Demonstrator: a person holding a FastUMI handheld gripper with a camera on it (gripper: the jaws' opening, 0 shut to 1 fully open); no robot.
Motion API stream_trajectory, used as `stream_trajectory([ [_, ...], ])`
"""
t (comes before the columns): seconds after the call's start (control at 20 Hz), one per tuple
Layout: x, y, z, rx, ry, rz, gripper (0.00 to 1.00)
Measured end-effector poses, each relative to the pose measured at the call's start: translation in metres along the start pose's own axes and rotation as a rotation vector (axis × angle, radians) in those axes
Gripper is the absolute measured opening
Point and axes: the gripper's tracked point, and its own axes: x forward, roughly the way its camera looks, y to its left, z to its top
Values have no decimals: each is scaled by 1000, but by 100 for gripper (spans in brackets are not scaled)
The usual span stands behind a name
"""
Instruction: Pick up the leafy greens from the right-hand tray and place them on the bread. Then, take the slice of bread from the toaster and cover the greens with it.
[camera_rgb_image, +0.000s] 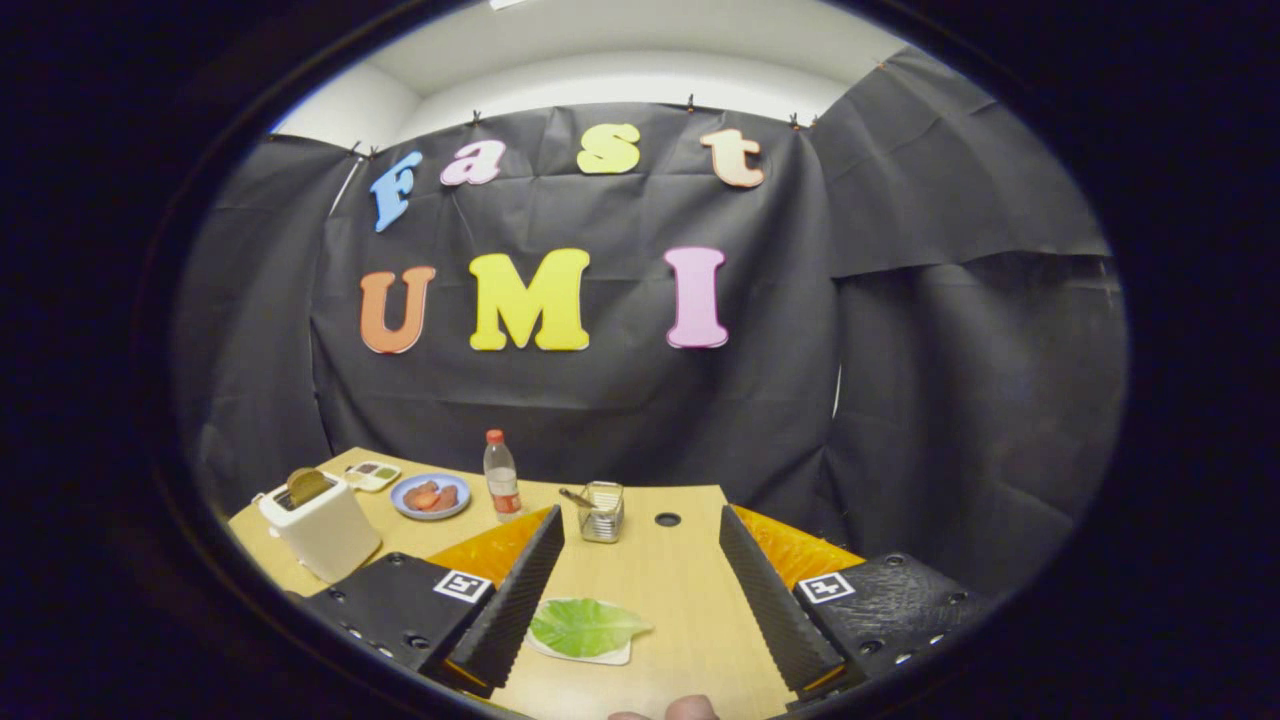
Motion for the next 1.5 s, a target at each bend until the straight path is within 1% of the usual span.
stream_trajectory([
  [0.25,36,2,-60,17,120,42,95],
  [0.5,81,4,-136,15,249,90,96],
  [0.7,123,-4,-197,11,364,84,96],
  [0.85,145,-7,-224,-6,418,74,95],
  [1.1,157,0,-254,13,502,91,94],
  [1.3,158,11,-258,7,532,103,65],
  [1.45,160,8,-248,-9,513,77,30],
  [1.5,160,8,-248,-8,510,75,25],
])
